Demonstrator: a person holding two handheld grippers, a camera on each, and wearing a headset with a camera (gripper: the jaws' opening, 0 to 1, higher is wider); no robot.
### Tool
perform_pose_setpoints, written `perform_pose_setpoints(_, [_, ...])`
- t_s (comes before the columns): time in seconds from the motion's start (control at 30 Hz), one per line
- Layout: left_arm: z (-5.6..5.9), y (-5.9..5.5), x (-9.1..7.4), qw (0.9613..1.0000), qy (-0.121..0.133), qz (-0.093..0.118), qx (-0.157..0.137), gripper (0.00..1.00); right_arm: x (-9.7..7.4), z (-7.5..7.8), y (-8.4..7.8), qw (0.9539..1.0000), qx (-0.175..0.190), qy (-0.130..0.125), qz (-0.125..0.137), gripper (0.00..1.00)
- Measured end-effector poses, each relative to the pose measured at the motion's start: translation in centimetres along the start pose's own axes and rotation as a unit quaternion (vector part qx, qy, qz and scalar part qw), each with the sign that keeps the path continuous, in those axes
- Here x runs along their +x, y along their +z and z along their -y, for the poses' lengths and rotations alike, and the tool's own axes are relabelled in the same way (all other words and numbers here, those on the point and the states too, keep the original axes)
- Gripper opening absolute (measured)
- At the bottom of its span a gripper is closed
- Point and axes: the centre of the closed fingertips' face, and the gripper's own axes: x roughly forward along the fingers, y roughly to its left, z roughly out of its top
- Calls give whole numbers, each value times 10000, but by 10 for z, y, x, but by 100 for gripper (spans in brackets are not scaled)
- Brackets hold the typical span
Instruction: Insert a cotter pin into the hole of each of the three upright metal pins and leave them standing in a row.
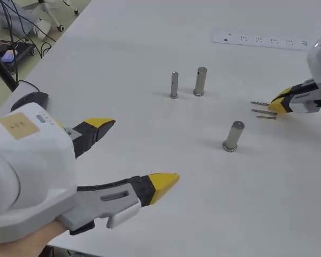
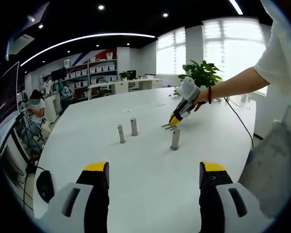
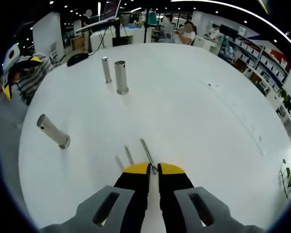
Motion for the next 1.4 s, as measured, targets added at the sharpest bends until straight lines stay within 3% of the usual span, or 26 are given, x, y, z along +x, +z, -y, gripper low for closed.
perform_pose_setpoints(0.37, [-2,-1,-1,10000,13,-5,0,75,-1,-7,0,9996,-22,203,-187,5])
perform_pose_setpoints(0.9, [-2,-2,1,10000,-30,-35,56,76,-5,-14,5,9995,-192,-46,-244,2])
perform_pose_setpoints(0.97, [-2,-1,1,10000,-36,-36,65,76,-1,-6,4,9995,-201,-58,-243,2])
perform_pose_setpoints(1.4, [-4,-1,1,9999,-1,-66,85,77,-8,-3,6,9990,-344,-222,-200,0])
